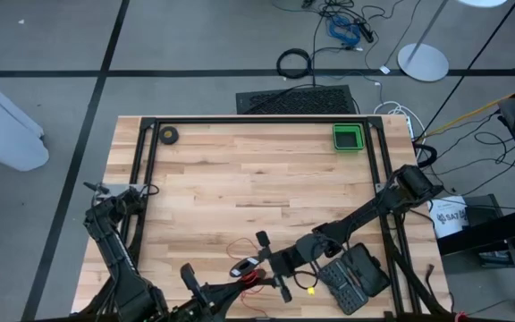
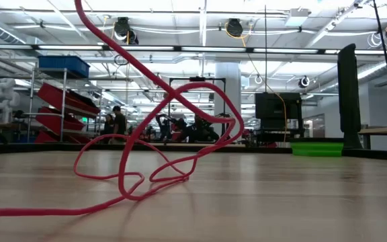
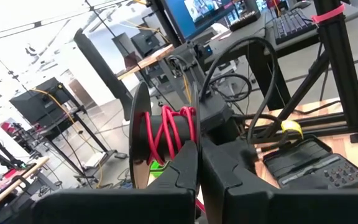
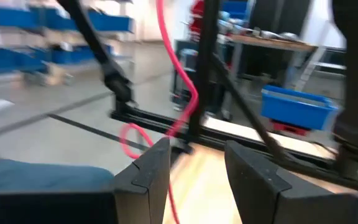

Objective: Coil cords
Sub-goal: Coil the red wire on the black spool

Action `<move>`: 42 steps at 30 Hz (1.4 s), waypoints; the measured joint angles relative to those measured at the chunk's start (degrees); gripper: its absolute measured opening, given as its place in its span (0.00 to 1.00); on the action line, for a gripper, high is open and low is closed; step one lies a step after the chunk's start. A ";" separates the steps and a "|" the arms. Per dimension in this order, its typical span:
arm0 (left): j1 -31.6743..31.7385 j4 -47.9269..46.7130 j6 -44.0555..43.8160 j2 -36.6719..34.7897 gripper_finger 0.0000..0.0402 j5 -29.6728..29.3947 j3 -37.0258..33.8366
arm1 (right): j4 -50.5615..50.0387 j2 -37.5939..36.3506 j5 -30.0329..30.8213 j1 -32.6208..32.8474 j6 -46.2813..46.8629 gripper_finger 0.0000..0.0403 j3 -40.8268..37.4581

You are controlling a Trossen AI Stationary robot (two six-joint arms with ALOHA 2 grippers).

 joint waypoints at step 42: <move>0.06 -0.02 0.01 -0.04 0.02 0.02 0.02 | 3.30 4.31 -7.75 -1.13 6.60 0.20 4.45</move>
